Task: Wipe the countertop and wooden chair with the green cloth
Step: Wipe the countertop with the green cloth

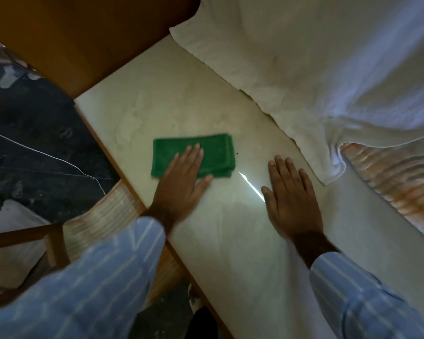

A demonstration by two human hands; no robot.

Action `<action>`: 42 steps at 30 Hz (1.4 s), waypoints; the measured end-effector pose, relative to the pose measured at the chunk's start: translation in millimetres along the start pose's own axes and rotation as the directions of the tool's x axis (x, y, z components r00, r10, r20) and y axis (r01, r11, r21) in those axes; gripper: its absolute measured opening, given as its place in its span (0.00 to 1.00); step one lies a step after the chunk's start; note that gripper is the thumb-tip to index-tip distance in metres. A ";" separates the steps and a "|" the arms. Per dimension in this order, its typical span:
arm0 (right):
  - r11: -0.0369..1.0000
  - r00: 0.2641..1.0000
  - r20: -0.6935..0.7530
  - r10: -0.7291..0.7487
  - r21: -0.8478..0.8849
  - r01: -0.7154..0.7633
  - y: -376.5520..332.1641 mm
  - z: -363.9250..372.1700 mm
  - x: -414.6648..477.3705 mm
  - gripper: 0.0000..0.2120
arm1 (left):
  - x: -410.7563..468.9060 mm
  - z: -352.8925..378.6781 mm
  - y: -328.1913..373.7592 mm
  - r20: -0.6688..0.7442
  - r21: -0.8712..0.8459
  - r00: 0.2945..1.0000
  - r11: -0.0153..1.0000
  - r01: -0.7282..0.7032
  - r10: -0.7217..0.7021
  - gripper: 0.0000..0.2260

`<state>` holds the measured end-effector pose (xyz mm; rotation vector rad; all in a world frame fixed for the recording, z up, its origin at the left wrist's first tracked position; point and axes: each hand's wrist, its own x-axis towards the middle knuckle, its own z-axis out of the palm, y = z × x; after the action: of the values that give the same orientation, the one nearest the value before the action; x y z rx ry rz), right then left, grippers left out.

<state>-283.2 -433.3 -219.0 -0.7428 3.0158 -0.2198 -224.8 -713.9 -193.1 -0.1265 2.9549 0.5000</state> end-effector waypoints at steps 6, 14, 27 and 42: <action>1.000 1.000 -0.006 -0.006 -0.011 0.006 0.1 -0.1 1.7 0.31 | -67.6 1.1 -21.5 0.065 0.073 0.998 0.997 0.005 -0.009 0.32; 1.000 1.000 -0.005 0.001 -0.018 -0.001 0.8 1.5 0.0 0.30 | 25.7 -18.3 -24.0 -0.018 0.036 0.998 0.998 0.055 -0.054 0.32; 0.999 0.996 0.094 -0.015 0.040 0.011 0.1 -6.9 -1.9 0.47 | -49.3 -4.0 -15.5 0.043 0.015 0.996 0.997 -0.078 0.078 0.30; 0.999 0.996 0.085 -0.012 0.051 0.008 -3.3 -9.5 0.0 0.55 | 71.9 -2.0 56.1 0.071 0.109 0.959 0.953 -0.283 0.276 0.28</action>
<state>-282.2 -434.9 -209.1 -0.7434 2.9153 -0.2562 -302.0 -666.0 -184.3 0.3183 2.9518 0.3517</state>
